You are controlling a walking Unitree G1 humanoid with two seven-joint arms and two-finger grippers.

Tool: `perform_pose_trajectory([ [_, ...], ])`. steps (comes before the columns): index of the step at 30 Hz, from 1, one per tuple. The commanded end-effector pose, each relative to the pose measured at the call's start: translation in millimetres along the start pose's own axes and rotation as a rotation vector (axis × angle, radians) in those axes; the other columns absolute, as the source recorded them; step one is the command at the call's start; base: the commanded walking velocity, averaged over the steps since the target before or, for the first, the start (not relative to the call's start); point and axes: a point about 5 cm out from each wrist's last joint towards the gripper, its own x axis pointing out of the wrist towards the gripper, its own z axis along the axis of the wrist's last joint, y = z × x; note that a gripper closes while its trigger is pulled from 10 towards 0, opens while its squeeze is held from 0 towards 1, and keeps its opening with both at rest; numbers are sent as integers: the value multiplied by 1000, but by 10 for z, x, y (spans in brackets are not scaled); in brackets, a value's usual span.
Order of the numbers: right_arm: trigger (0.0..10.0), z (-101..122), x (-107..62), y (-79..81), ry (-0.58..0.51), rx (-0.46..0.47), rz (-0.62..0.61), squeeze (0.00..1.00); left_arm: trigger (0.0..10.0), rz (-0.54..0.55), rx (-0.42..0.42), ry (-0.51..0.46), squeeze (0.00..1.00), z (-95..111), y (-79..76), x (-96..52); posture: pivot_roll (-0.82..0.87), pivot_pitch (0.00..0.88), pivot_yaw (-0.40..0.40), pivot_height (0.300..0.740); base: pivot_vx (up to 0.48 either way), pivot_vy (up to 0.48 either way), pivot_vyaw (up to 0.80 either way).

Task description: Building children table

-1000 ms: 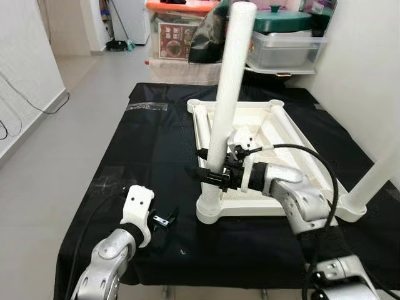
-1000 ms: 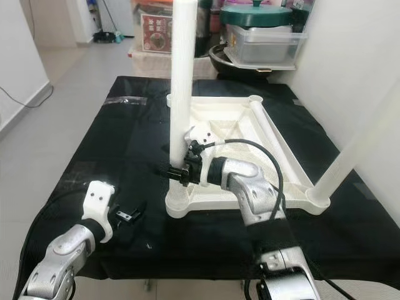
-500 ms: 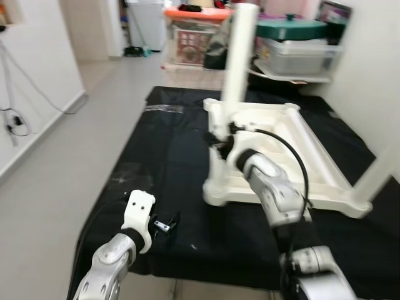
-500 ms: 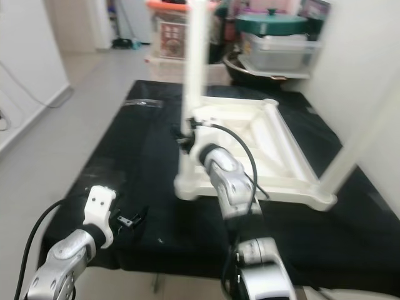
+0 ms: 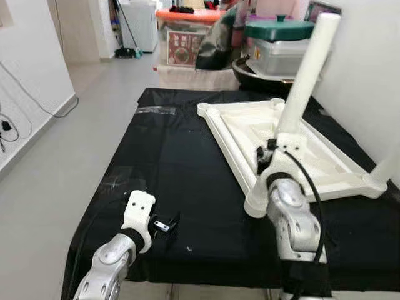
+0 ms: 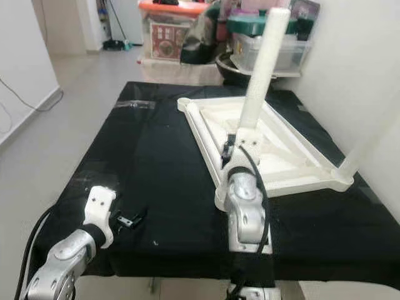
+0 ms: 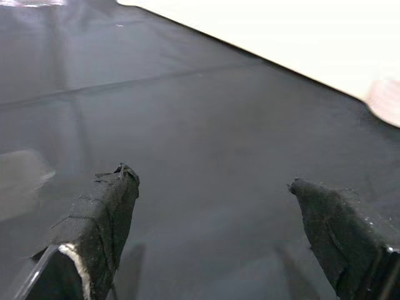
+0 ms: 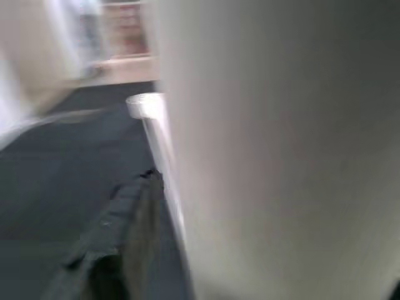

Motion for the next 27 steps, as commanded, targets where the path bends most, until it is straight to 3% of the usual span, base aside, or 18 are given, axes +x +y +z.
perform_pose_trajectory([
  [1,10000,118,20,228,-5,30,241,1000,10000,-9,-2,5,0,-17,-8,11,2,0,-54,740,0,0,0],
  [2,10000,118,20,228,-5,30,241,1000,10000,-9,-2,5,0,-17,-8,11,2,0,-54,740,0,0,0],
  [3,10000,125,27,297,12,8,395,0,10000,-8,-2,5,0,-18,0,12,-3,0,-53,740,0,0,0],
  [4,10000,125,27,297,12,8,395,0,10000,-8,-2,5,0,-18,0,12,-3,0,-53,740,0,0,0],
  [5,10000,90,25,316,39,-22,521,0,10000,-8,-1,6,0,-28,-2,12,5,0,-58,740,0,0,0],
  [6,10000,90,25,316,39,-22,521,0,10000,-8,-1,6,0,-28,-2,12,5,0,-58,740,0,0,0],
  [9,10000,106,24,356,-21,-77,763,0,10000,-5,-3,4,0,-27,-8,17,26,0,-68,740,0,0,0],
  [14,10000,112,33,397,-50,-49,862,0,10000,-3,-2,2,0,-24,-8,20,36,0,-78,740,0,0,0],
  [15,5961,26,87,519,-19,0,947,0,10000,1,1,-1,0,-16,-7,21,48,0,-84,740,0,0,0],
  [16,5961,26,87,519,-19,0,947,0,10000,1,1,-1,0,-16,-7,21,48,0,-84,740,0,0,0],
  [17,0,5,141,601,-15,35,935,0,10000,5,1,-4,0,-7,-3,19,59,0,-92,740,0,0,0],
  [18,0,5,141,601,-15,35,935,0,10000,5,1,-4,0,-7,-3,19,59,0,-92,740,0,0,0],
  [21,0,-36,344,671,2,52,689,0,10000,17,1,-4,0,-10,28,-16,64,0,-93,740,0,0,0],
  [22,0,-36,344,671,2,52,689,0,10000,17,1,-4,0,-10,28,-16,64,0,-93,740,0,0,0],
  [23,0,-104,440,556,42,12,476,0,10000,22,2,1,0,-26,48,-47,52,0,-87,740,0,0,0],
  [25,0,-142,467,490,66,-11,394,0,10000,24,2,3,0,-30,54,-56,52,0,-87,740,0,0,0],
  [26,0,-213,488,252,102,-41,152,0,10000,24,2,5,0,-38,56,-62,45,0,-84,740,0,0,0],
  [27,0,-213,488,252,102,-41,152,0,10000,24,2,5,0,-38,56,-62,45,0,-84,740,0,0,0],
])
